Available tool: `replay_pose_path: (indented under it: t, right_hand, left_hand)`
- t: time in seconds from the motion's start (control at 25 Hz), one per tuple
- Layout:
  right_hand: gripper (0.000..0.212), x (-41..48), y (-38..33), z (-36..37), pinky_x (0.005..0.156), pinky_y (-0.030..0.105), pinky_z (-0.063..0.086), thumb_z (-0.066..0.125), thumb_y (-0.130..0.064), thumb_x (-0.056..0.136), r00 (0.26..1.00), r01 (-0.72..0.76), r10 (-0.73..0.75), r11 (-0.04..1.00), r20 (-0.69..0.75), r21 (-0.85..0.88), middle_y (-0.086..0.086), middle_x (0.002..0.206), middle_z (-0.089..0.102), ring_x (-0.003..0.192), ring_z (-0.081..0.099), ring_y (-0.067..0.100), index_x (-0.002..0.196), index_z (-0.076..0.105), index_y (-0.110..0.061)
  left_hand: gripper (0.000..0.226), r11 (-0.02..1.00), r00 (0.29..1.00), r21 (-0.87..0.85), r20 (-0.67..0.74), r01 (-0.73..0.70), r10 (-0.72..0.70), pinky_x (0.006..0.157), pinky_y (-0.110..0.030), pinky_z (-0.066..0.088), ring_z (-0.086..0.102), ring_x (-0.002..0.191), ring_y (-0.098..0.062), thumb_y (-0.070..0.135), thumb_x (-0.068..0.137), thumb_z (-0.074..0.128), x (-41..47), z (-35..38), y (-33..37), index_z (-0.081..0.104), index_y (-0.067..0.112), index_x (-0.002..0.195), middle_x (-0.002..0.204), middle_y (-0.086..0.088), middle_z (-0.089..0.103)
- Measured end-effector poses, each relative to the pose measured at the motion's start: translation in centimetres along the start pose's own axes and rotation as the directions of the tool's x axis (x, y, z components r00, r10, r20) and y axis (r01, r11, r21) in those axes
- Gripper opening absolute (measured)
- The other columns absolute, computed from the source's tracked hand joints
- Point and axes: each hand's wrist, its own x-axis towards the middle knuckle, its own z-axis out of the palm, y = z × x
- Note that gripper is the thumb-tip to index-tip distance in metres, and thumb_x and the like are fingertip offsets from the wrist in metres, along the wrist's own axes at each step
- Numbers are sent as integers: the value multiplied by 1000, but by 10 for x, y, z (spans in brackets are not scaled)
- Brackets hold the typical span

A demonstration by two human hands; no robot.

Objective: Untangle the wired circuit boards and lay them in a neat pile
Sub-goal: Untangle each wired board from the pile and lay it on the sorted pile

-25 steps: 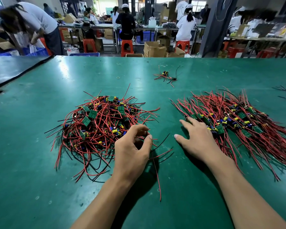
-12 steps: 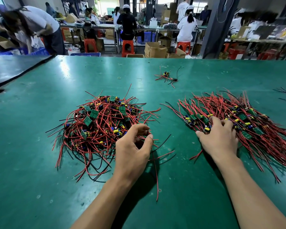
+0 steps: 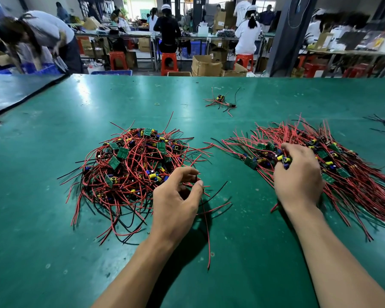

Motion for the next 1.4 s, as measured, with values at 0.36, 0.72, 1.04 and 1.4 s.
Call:
replay_pose_path:
  t: [0.36, 0.72, 1.04, 1.4]
  right_hand:
    - [61, 10, 6, 5, 120, 48, 14, 68, -35, 92, 945, 104, -22, 966, 326, -237, 11, 155, 41, 148, 27, 28, 147, 48, -17]
    - [48, -23, -24, 38, 111, 38, 27, 48, -42, 101, 729, 357, -260, 934, 634, -27, -3, 152, 46, 139, 35, 23, 145, 49, -22]
    - [33, -22, -28, 24, 100, 30, 39, 61, -31, 97, 804, 230, -287, 958, 521, 173, 1, 132, 63, 123, 54, 17, 127, 67, -18]
    - [32, -49, -74, -2, 56, 12, 44, 65, -35, 86, 458, -636, -338, 522, 822, 568, -4, 93, 74, 73, 62, 3, 113, 74, -20]
  left_hand:
    - [16, 999, 999, -28, 19, 40, -40, 69, -43, 59, 67, 70, -13, 11, 85, 73, -1, -1, 1, 68, 20, 98, 83, 10, 70]
    - [19, 995, 994, -31, 54, 96, -94, 77, -45, 58, 69, 78, -15, 9, 85, 73, 0, 2, -1, 68, 20, 100, 88, 7, 71]
    - [21, 903, 962, -341, 165, 263, -218, 64, -22, 53, 70, 84, -10, 3, 91, 64, 5, -2, 9, 62, 16, 108, 98, 0, 76]
    - [26, 624, 868, -603, 369, 496, -333, 67, -27, 58, 69, 78, -13, 5, 87, 64, 11, -2, 8, 60, 6, 113, 100, -10, 75]
